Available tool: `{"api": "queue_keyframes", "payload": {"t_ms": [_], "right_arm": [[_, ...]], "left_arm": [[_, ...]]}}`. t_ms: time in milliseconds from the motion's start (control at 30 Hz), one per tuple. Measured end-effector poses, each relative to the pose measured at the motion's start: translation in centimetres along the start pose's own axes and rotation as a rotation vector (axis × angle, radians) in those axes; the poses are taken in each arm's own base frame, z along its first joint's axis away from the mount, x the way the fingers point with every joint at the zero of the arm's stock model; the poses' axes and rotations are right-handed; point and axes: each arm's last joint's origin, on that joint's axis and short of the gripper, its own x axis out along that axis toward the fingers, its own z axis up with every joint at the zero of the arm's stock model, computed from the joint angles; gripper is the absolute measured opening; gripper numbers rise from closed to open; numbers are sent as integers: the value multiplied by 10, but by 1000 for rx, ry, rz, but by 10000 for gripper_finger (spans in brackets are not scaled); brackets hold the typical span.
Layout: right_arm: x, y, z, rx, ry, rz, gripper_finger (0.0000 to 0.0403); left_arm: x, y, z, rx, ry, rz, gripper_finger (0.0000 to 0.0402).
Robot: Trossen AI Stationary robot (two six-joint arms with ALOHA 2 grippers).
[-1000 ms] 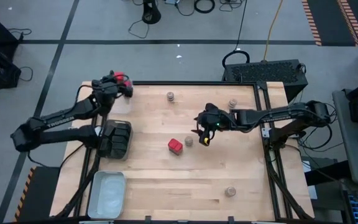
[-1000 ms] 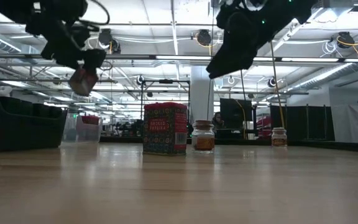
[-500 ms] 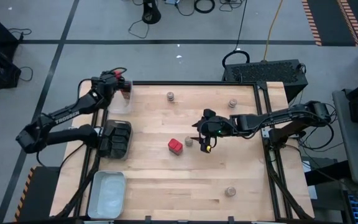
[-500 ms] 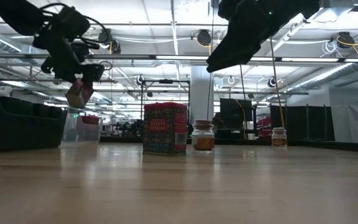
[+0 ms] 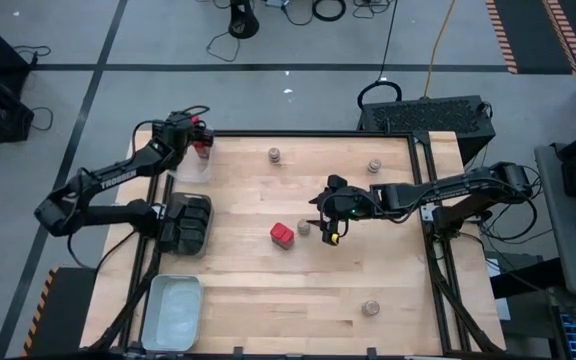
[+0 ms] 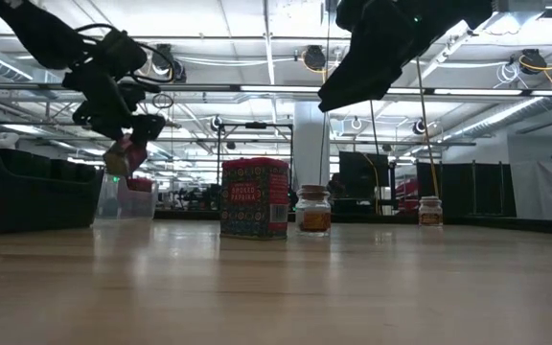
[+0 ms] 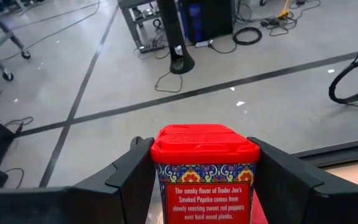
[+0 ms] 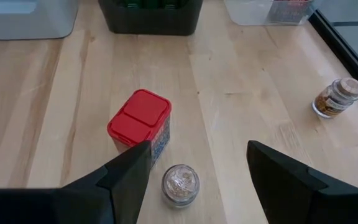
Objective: Sort spices by type
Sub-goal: Put the red seasoning can into the transparent bin
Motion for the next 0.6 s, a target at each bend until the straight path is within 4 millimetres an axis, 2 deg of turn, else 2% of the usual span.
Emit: {"api": "queue_keyframes", "payload": {"t_ms": [400,500,600], "right_arm": [[0,0,2,4,-15,2,247],[0,0,2,5,-21,3,247],[0,0,2,15,-22,3,247]], "left_arm": [[8,-5,-7,43,50,-35,233],[9,-5,-16,89,107,-42,233],[11,-4,-12,71,91,-53,232]]}}
